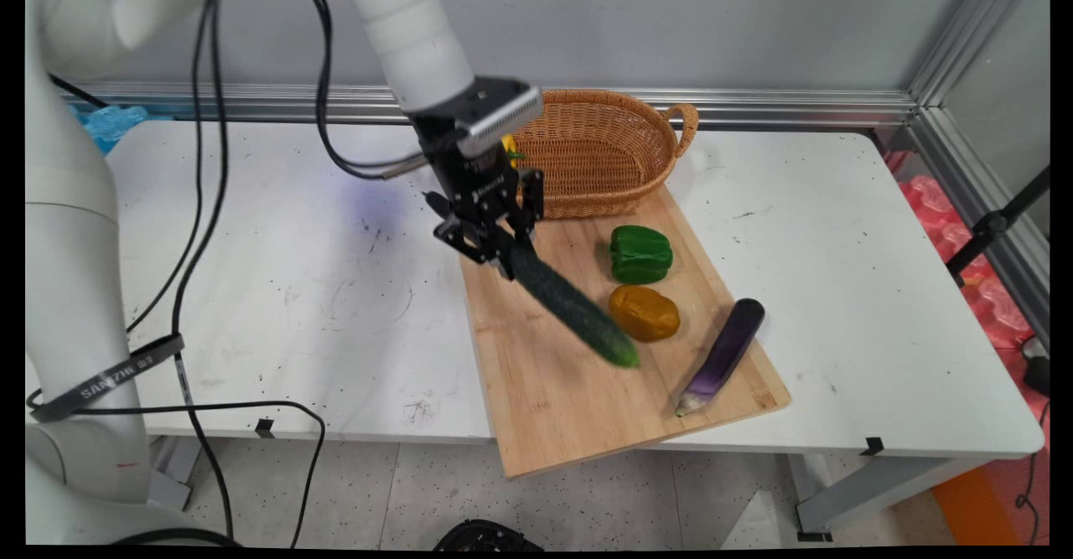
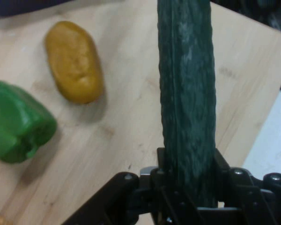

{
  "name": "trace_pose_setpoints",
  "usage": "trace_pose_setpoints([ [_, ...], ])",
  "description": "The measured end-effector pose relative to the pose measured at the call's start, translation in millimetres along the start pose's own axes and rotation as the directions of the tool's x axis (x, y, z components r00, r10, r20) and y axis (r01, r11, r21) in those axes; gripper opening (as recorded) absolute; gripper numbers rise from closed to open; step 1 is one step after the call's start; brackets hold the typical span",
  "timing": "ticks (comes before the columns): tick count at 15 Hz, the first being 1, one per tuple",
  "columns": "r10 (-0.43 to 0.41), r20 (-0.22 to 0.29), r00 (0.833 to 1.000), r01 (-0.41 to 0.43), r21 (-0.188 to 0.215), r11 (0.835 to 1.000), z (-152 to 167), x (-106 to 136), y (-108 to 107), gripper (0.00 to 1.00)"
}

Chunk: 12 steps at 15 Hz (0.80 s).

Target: Place the picked object in the vegetable basket

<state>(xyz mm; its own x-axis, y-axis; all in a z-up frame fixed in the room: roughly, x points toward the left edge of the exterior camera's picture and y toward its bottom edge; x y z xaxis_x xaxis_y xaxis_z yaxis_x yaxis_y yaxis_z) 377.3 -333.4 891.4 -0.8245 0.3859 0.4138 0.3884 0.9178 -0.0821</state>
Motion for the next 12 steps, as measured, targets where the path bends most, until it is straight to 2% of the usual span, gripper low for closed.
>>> trace_pose_setpoints([
  [3,-0.105,-0.012,0.994,0.105,0.043,0.994,-21.4,1.8,4.0,0.0],
  [7,-0.253,-0.029,0.967,0.254,0.114,0.96,-48.6,-3.2,4.3,0.0],
  [9,-0.311,-0.035,0.95,0.312,0.147,0.938,-59.0,-7.8,2.0,0.0],
  [12,-0.399,-0.05,0.916,0.4,0.202,0.894,-74.6,-17.0,-4.3,0.0],
])
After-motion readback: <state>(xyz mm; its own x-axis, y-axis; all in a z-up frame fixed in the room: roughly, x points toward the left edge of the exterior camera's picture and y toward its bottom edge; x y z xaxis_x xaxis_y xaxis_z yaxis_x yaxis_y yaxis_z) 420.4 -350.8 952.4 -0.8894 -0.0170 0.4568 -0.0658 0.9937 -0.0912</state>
